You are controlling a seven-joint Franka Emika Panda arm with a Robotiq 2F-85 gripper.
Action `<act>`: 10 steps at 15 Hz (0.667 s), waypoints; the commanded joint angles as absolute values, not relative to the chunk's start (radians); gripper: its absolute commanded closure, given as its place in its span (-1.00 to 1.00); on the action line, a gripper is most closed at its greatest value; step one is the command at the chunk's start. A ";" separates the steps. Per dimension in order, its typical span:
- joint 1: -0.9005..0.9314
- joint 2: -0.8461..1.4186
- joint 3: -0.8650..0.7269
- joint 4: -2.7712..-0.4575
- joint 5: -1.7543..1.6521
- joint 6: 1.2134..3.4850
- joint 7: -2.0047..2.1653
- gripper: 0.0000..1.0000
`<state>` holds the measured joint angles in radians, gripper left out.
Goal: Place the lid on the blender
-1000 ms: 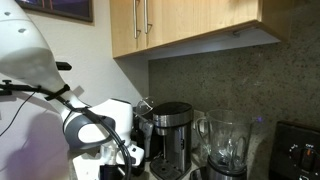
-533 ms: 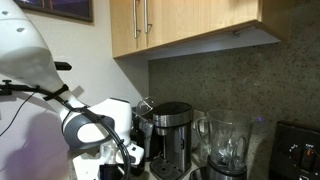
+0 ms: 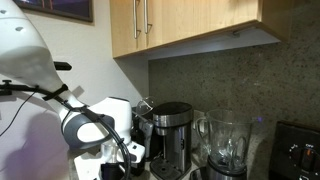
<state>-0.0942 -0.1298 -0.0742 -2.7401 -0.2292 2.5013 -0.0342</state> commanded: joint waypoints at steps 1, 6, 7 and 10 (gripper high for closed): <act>-0.113 -0.126 -0.069 -2.750 -0.290 2.575 0.022 -1.00; -0.118 -0.106 -0.066 -2.751 -0.351 2.632 0.074 -0.17; -0.118 -0.103 -0.067 -2.751 -0.356 2.626 0.081 -0.02; -0.116 -0.093 -0.069 -2.747 -0.353 2.612 0.080 0.43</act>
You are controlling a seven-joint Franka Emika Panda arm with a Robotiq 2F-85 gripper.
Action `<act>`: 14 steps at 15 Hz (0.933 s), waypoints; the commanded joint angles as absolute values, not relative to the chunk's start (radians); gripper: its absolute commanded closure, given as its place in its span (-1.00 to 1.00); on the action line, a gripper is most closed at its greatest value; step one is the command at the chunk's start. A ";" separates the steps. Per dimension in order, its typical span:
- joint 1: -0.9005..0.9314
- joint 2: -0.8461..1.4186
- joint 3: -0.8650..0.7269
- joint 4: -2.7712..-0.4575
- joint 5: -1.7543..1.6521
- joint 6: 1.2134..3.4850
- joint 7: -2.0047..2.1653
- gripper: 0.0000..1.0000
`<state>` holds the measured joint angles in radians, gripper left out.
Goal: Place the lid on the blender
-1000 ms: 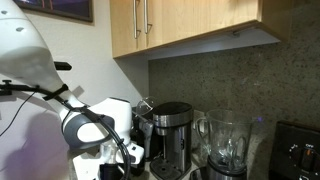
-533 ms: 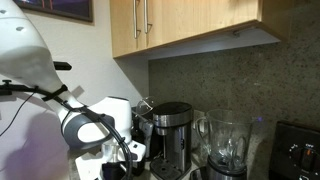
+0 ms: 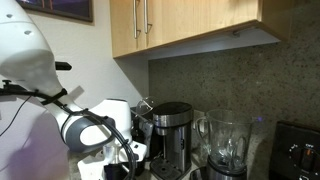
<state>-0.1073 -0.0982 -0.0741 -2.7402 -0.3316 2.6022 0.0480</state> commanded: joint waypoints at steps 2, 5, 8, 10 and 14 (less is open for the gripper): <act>-0.116 -0.091 -0.069 -2.747 -0.360 2.614 0.084 0.72; -0.114 -0.092 -0.066 -2.743 -0.364 2.616 0.089 0.69; -0.106 -0.100 -0.062 -2.726 -0.344 2.600 0.071 0.70; -0.093 -0.128 -0.056 -2.700 -0.305 2.553 0.046 0.70; -0.067 -0.176 -0.047 -2.632 -0.218 2.421 0.012 0.70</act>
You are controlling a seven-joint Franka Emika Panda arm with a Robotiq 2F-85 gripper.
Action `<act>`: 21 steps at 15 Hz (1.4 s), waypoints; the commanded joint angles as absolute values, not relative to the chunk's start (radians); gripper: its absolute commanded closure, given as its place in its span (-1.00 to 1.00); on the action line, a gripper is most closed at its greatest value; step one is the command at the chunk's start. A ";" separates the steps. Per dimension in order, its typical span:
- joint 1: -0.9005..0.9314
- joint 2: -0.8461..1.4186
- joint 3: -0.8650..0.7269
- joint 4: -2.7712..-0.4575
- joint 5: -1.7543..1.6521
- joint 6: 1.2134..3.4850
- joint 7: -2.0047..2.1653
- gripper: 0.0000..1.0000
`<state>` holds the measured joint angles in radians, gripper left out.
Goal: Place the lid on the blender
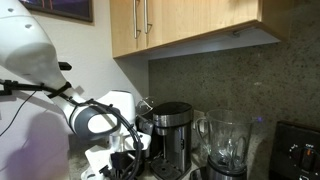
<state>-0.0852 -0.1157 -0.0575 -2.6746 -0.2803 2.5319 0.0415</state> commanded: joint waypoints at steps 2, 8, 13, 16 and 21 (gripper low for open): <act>-0.062 -0.201 -0.045 -2.591 -0.198 2.356 0.016 0.70; -0.088 -0.254 -0.052 -2.474 -0.225 2.282 0.042 0.70; -0.124 -0.263 -0.053 -2.393 -0.269 2.337 0.085 0.70; -0.133 -0.269 -0.047 -2.336 -0.293 2.340 0.109 0.70; -0.132 -0.329 -0.017 -2.293 -0.315 2.317 0.159 0.72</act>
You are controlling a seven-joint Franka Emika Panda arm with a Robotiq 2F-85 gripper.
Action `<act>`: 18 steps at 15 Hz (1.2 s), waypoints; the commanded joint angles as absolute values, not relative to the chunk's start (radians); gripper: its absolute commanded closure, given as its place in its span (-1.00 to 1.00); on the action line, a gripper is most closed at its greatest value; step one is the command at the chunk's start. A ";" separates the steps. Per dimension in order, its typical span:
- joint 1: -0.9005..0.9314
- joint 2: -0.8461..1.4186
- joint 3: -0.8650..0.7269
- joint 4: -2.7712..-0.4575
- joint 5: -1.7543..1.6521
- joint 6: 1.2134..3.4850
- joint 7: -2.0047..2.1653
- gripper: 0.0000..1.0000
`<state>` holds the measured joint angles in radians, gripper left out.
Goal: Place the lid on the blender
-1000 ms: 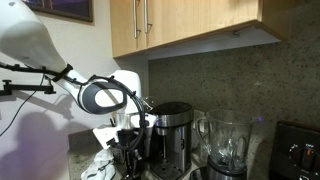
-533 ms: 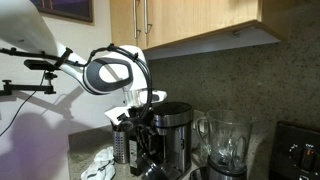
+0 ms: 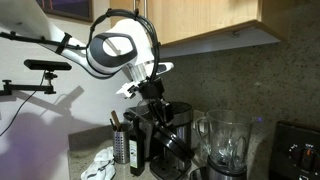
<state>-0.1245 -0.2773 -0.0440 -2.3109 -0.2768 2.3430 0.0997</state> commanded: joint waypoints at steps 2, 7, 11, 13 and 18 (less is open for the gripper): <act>-0.141 -0.363 0.000 -2.288 -0.350 2.344 0.207 0.72; -0.165 -0.449 0.041 -2.314 -0.430 2.414 0.321 0.72; -0.196 -0.512 0.074 -2.340 -0.468 2.482 0.408 0.72; -0.229 -0.533 0.095 -2.355 -0.502 2.539 0.456 0.72; -0.380 -0.529 0.151 -2.409 -0.644 2.729 0.593 0.72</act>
